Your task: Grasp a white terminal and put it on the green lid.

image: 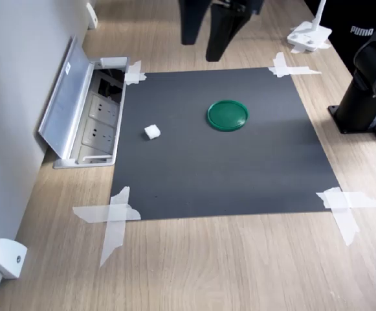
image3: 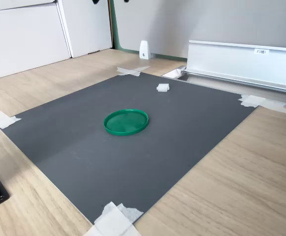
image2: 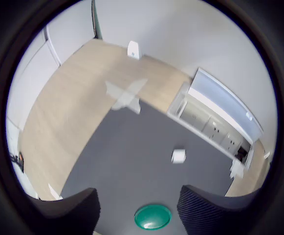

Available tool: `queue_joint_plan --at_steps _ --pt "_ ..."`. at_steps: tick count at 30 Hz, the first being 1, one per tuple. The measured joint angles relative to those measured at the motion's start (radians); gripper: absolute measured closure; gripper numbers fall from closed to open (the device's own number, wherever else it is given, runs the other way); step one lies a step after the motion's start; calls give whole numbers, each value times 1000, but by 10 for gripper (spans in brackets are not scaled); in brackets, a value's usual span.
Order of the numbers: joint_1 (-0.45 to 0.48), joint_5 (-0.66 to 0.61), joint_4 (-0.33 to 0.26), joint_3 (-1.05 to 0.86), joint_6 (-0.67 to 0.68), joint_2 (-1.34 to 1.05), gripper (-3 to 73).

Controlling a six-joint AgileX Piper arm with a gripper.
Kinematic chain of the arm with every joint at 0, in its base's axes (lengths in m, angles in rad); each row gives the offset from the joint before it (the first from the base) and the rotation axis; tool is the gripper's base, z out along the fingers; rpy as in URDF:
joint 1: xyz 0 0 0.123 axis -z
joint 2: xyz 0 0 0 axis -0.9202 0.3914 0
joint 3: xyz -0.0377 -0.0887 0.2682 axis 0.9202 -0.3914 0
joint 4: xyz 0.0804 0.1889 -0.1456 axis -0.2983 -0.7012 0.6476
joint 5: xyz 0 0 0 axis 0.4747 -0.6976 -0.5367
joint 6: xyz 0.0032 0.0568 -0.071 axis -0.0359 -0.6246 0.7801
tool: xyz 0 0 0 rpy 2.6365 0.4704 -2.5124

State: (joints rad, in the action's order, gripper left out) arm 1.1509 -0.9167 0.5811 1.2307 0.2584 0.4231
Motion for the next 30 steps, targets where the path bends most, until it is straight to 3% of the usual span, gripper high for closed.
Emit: queue_joint_plan --at_steps 7,13,20,30 --pt "-2 -4 43 128 -44 127 -6" --pt "-65 -5 145 132 -47 242 -1" --pt "-82 42 200 71 -37 271 20" --pt "-38 175 200 -39 64 346 23"
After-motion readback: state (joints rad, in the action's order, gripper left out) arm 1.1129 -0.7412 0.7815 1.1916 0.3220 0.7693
